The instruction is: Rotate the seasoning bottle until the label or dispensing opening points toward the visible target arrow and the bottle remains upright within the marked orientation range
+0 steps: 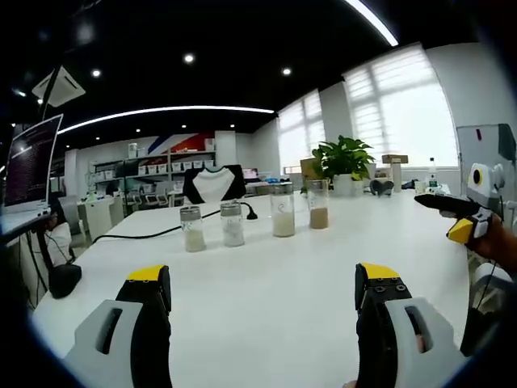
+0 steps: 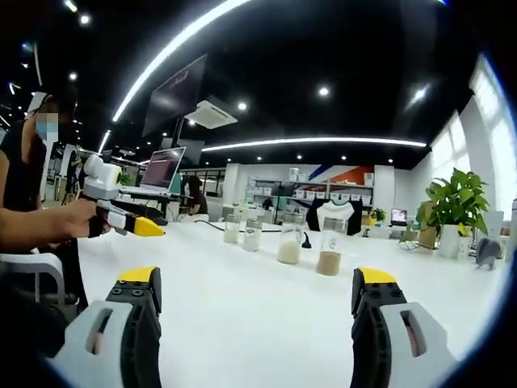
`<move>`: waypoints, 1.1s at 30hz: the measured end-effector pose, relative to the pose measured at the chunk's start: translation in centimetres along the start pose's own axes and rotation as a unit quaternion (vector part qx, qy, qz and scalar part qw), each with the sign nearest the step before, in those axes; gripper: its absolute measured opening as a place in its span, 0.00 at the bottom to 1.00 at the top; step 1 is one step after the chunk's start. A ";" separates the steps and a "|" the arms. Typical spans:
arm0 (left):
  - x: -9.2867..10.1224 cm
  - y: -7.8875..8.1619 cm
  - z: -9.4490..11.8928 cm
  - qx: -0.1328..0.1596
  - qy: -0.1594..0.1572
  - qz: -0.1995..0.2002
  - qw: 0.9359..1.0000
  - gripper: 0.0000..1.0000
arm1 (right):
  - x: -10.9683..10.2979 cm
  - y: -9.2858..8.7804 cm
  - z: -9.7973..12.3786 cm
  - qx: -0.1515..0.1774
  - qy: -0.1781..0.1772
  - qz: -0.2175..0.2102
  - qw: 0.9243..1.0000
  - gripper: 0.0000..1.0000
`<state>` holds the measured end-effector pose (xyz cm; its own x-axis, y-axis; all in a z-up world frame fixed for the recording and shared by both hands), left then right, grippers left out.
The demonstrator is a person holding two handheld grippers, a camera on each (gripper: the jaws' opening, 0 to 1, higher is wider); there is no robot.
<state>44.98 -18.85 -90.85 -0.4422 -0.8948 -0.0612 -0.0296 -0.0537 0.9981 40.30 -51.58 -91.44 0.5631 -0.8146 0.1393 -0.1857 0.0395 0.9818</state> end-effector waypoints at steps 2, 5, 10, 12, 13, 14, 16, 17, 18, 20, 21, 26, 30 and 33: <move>0.0 0.1 -0.1 0.000 -0.001 -0.001 1.000 1.00 | -0.1 0.0 0.0 0.000 -0.002 -0.009 1.000 0.99; -0.2 0.1 -0.4 -0.002 -0.002 -0.003 1.000 1.00 | 0.0 0.0 0.0 -0.001 -0.003 -0.009 1.000 0.99; -0.7 0.1 -1.0 -0.001 0.000 -0.006 1.000 1.00 | 0.1 -0.1 0.0 -0.001 -0.005 -0.012 1.000 1.00; -1.1 0.1 -1.4 -0.002 0.002 -0.007 1.000 1.00 | 0.1 -0.1 0.0 -0.002 -0.004 -0.017 1.000 1.00; -1.2 0.0 -1.6 -0.002 0.002 -0.007 1.000 1.00 | 0.2 -0.1 0.0 -0.003 -0.005 -0.016 1.000 1.00; -1.4 0.0 -1.8 -0.002 0.002 -0.006 1.000 1.00 | 0.2 -0.1 0.1 -0.003 -0.009 -0.012 1.000 1.00; -1.6 -0.2 -2.0 -0.005 0.002 -0.004 1.000 1.00 | 0.3 -0.1 0.1 -0.005 -0.009 -0.013 1.000 1.00; -1.7 -0.2 -2.1 -0.005 0.003 -0.004 1.000 1.00 | 0.3 -0.1 0.1 -0.003 -0.010 -0.014 1.000 1.00; -1.9 -0.3 -2.3 -0.005 0.005 -0.003 1.000 1.00 | 0.4 -0.1 0.1 -0.003 -0.011 -0.017 1.000 1.00; -2.0 -0.4 -2.5 -0.006 0.005 -0.002 1.000 1.00 | 0.6 -0.1 0.1 -0.003 -0.012 -0.018 1.000 1.00; -2.1 -0.4 -2.7 -0.008 0.005 -0.002 1.000 1.00 | 0.6 -0.1 0.1 -0.002 -0.011 -0.019 1.000 1.00; -2.9 -0.8 -3.6 -0.016 0.013 -0.008 1.000 1.00 | 0.6 -0.2 0.2 -0.001 -0.011 -0.029 1.000 1.00; -3.4 -1.0 -4.2 -0.016 0.018 -0.010 1.000 1.00 | 0.6 -0.1 0.2 0.002 -0.009 -0.033 0.999 1.00; -3.6 -1.0 -4.8 -0.011 0.018 -0.004 1.000 1.00 | 0.5 -0.1 0.2 0.000 -0.009 -0.028 1.000 1.00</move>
<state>50.94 -17.68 -91.59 -0.4097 -0.9095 -0.0702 -0.0127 -0.0713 0.9974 40.46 -52.11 -91.49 0.5577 -0.8261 0.0812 -0.1532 -0.0063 0.9882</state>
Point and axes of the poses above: the point that each gripper's makers call its tool centre point, and the gripper's own axes: z roughly backward along the fingers, x roughly to its right, y roughly out of its top, the point moved 9 cm from there along z, roughly backward along the fingers, and after that the axes turned 4 degrees about x, right-handed, at the moved point
